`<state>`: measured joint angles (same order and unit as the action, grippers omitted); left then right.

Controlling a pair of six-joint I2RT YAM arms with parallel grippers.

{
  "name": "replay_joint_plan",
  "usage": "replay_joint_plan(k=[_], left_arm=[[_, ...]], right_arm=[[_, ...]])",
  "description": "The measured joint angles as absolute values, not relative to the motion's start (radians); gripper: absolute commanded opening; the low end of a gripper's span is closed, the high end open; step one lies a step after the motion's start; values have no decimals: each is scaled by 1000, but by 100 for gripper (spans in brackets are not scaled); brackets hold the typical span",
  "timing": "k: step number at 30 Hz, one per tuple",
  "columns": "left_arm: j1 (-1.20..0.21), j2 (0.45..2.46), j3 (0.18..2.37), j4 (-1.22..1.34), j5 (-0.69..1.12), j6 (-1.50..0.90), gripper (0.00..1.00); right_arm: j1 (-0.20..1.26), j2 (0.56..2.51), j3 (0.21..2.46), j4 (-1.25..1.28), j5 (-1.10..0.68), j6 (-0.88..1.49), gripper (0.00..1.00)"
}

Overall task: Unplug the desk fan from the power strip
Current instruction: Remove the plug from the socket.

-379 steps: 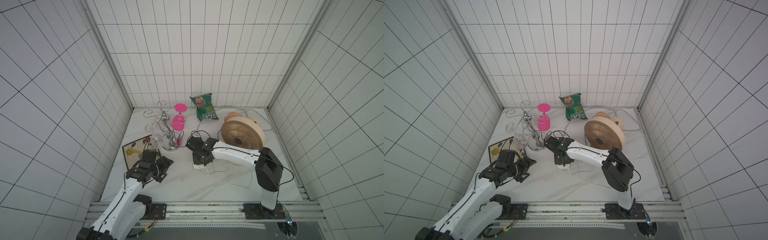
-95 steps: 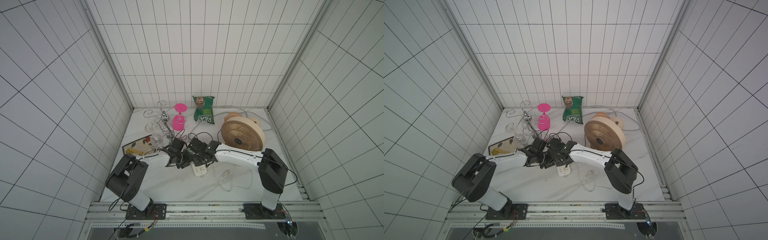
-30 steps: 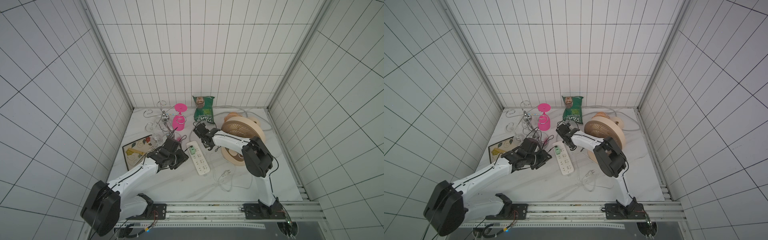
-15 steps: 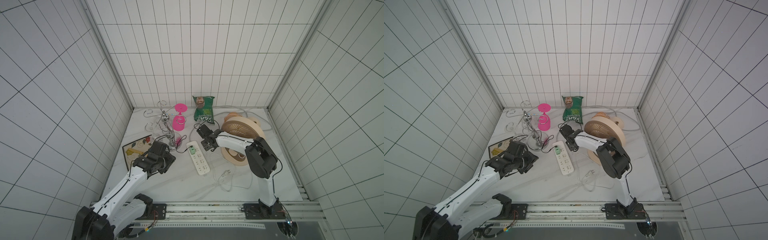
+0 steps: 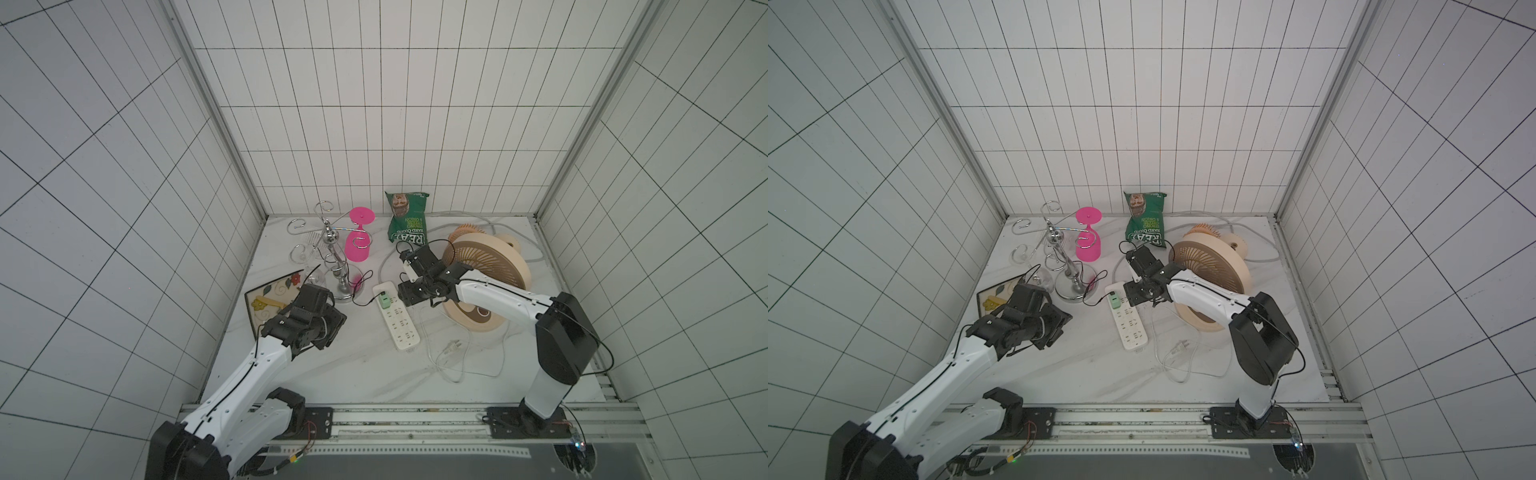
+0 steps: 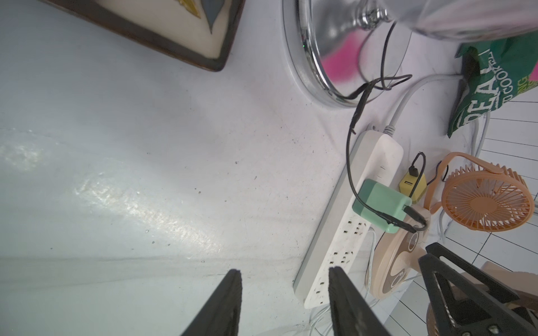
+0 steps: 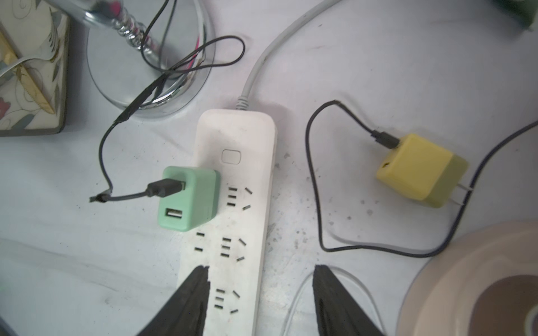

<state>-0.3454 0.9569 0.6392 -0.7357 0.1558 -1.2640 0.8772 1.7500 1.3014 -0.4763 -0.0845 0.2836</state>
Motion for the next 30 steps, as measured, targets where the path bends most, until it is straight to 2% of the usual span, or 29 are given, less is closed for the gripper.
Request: replay_joint_plan(k=[9,23,30], left_arm=[[-345,976,582,-650,210,-1280,50],[-345,972,543,-595,244,-1303,50],[-345,966,541,-595,244,-1303,50]], right_arm=[[966,1783,1330,-481,-86,349,60],[977,1957,1470,-536,-19,397,57],[982,1983,1521,-538,1,401,49]])
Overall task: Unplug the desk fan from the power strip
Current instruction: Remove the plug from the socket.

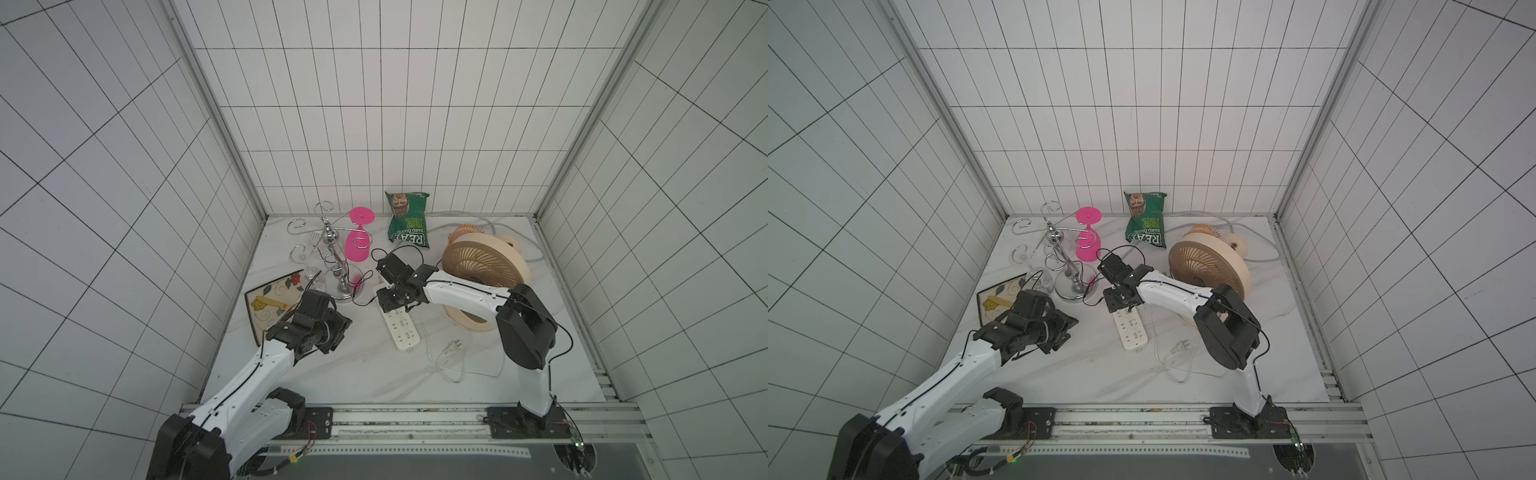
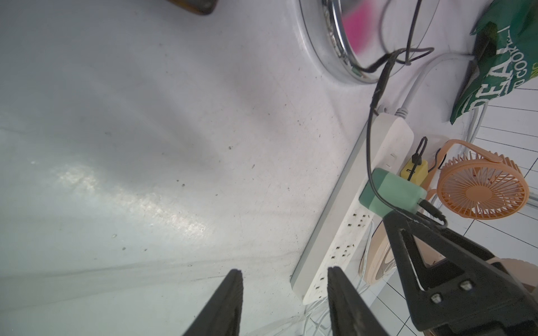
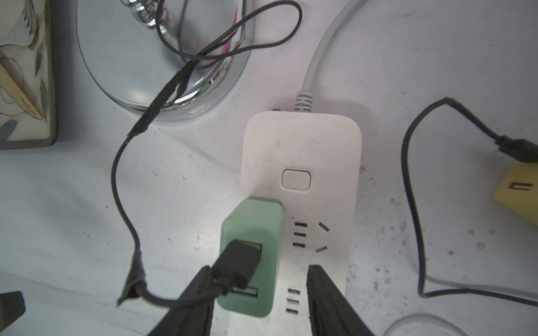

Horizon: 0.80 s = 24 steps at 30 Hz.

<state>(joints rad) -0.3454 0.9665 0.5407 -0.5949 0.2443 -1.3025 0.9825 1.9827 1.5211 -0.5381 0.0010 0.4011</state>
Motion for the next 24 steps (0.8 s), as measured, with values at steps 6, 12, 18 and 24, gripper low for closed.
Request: replay_joint_plan(k=[6,12,18,24], left_arm=[[-345,964,537,-595,244,-1305,50],[-363,971,519,-561,250,-1288,51],[-465,1035,517,-453,257,-1216,51],[-533,1044,514,-361,253,-1169,51]], right_arm=[[983,1994,1531,-537,17,407,38],[992,1994,1531,-536,43,436,30],[1002,1966,1494,-533,78,477,27],[1015,1917,1433,-541,104,524,26]])
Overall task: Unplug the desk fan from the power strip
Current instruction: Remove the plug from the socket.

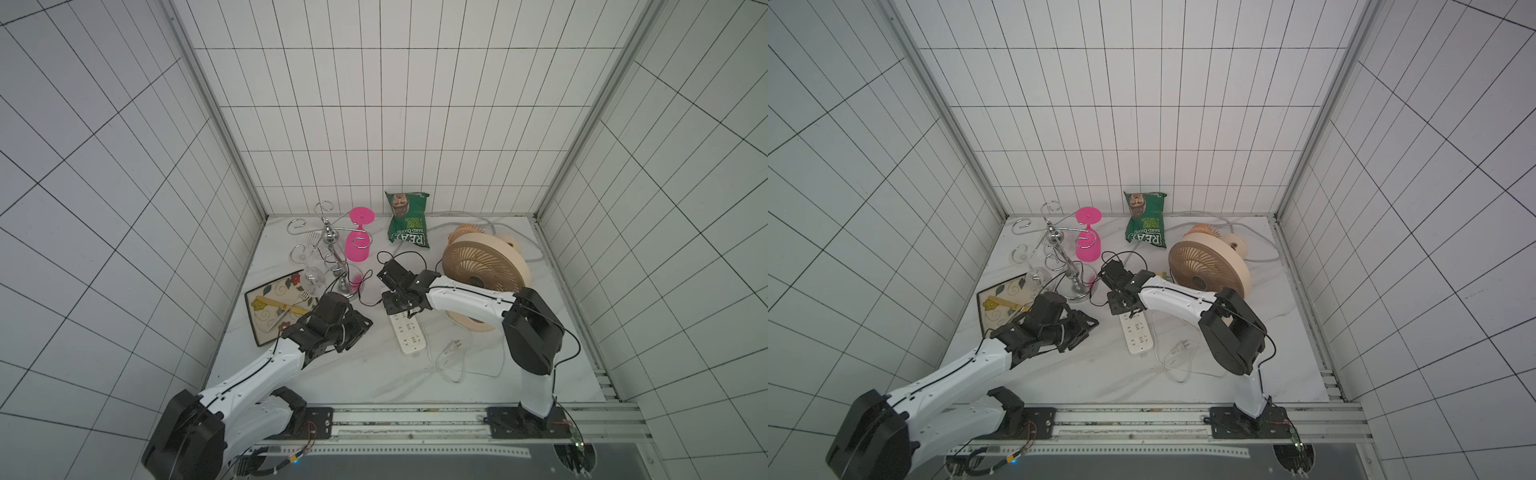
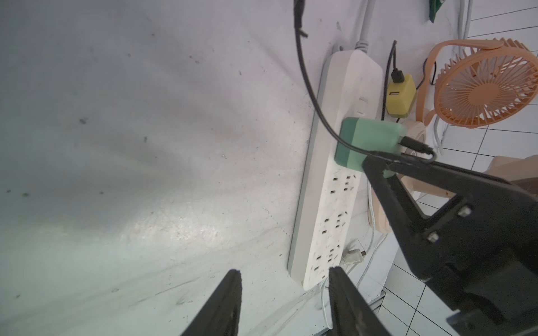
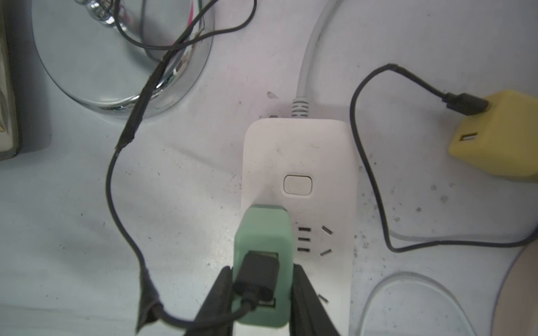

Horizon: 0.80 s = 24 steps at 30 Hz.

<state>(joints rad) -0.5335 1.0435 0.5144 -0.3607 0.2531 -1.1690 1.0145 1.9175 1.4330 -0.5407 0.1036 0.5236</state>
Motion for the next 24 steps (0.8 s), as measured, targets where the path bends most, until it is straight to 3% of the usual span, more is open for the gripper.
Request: replay_joint_plan(k=[24], left_arm=[[-580,1340,414,153,494,-1114,52]], right_arm=[[1023,1901,1415,-544,109,560,27]])
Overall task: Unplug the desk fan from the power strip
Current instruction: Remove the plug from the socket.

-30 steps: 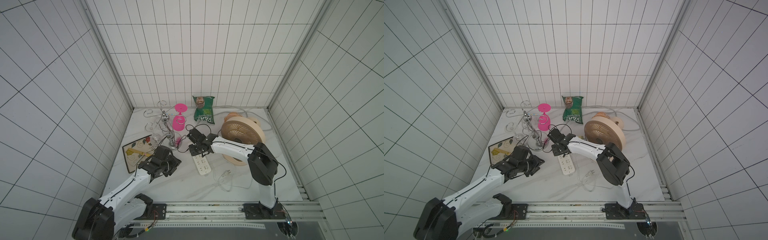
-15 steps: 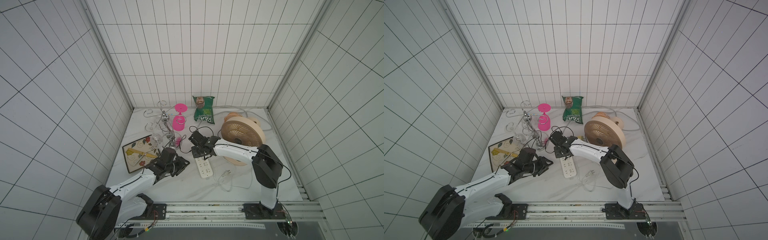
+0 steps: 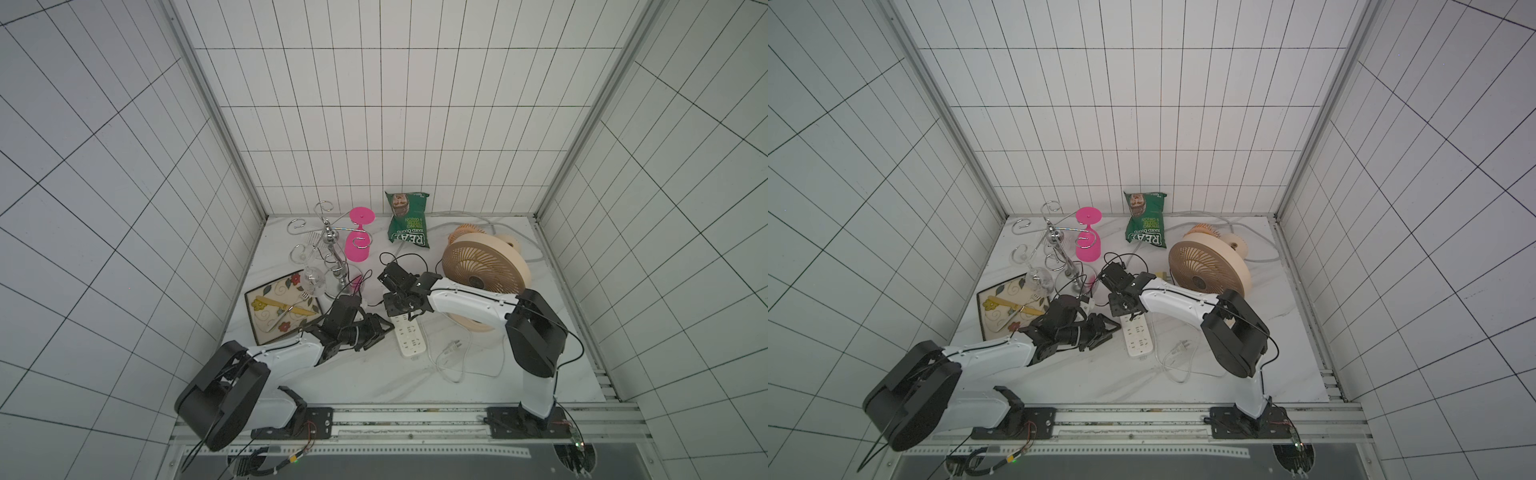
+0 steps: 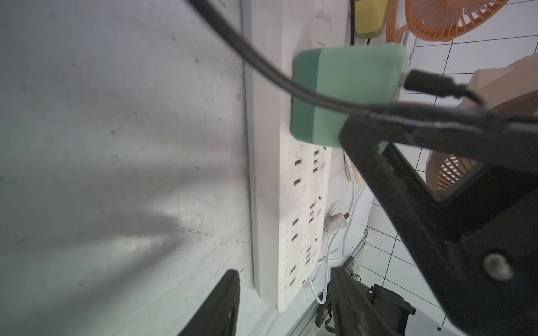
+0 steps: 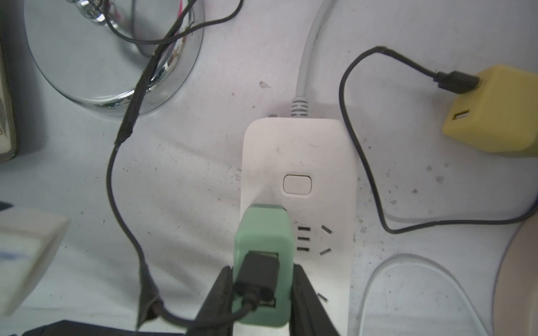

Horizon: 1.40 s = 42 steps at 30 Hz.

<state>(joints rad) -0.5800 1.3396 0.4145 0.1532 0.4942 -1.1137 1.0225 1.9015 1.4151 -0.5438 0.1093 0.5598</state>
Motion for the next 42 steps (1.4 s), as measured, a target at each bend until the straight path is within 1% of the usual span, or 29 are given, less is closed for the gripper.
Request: replay_joint_plan(k=[10,17,23,24,26,27,30,37,42], left_arm=[[-580,1491,414,289,557,-1110,52],[-580,1546,419,334,587,-1108,49],[-580,1576,439,343,599,-1105,48],[-580,1580,443,341,599,-1103,49],[-580,1585,455,332,596,-1100,54],[-580,1586,464,321,592,-1098,54],[-580,1589,491,278,576,-1094,52],[-580,1606,554,163,542,-1090,43],[-586,1607,568,125,536,-1092,42]], right_arm=[[1023,1882,1393,-533,92,507,28],[1023,1872,1390,-519,71,427,29],[1023,1872,1390,-520,47,381,29],[1023,1872,1390,-520,42,377,29],[1023,1872,1390,-520,37,373,29],[1023,1872,1390,-520,36,371,29],[1023,1872,1390,-521,34,371,29],[1023,1872,1395,-531,39,379,25],[1023,1872,1397,-545,46,398,24]])
